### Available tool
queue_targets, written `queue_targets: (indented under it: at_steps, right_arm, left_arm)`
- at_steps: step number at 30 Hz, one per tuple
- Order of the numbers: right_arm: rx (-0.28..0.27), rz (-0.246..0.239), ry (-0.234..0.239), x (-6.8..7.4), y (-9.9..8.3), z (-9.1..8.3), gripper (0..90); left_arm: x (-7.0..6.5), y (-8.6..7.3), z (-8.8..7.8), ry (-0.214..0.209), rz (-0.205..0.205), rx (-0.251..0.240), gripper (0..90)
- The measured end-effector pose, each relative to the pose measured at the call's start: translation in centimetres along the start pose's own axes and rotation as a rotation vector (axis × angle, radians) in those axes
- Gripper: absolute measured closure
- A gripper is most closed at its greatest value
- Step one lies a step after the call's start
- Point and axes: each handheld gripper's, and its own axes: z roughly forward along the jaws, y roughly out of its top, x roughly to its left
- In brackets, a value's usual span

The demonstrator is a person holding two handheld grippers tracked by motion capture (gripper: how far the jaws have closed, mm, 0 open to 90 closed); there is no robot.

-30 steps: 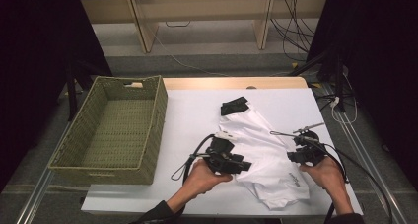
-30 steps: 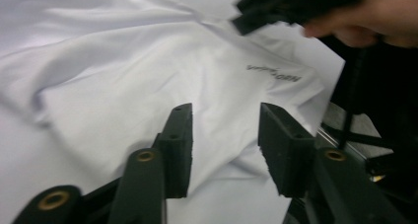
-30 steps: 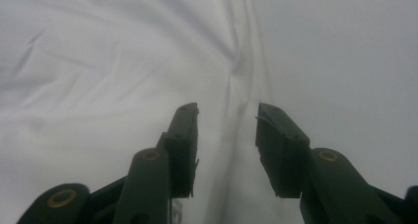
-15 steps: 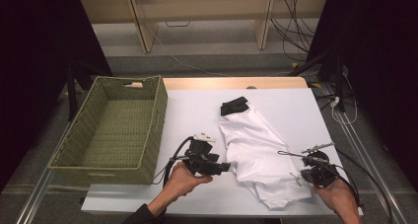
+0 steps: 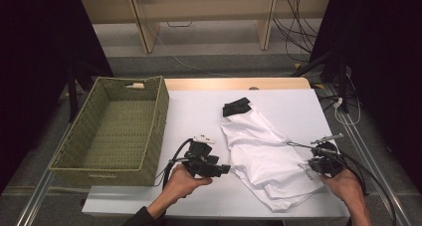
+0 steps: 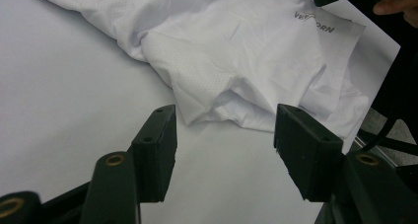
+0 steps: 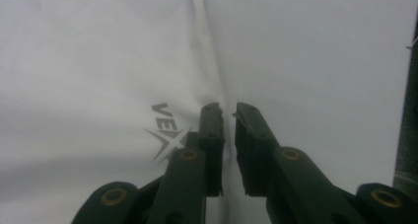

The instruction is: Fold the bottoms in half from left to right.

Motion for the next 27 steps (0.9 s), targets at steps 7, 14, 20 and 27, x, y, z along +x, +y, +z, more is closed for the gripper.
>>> queue_targets:
  at_steps: [7,14,20,27]
  right_arm:
    - [0.002,0.087,0.024,0.3,-2.3,-2.2,70.1]
    - [0.098,0.109,0.013,0.4,-3.7,-1.4,82.6]
    - [0.064,0.098,-0.021,-0.7,-3.4,-1.7,90.0]
    - [0.011,0.090,-0.038,-0.8,-2.7,-1.7,73.3]
  left_arm:
    - [0.3,-0.5,-0.8,0.003,-0.004,-0.019,33.7]
    - [0.7,-1.1,-1.2,0.020,0.001,-0.007,32.2]
    - [1.0,-1.5,-1.6,0.025,-0.006,-0.004,32.6]
    - [1.5,-1.9,-2.1,0.034,-0.021,-0.013,32.5]
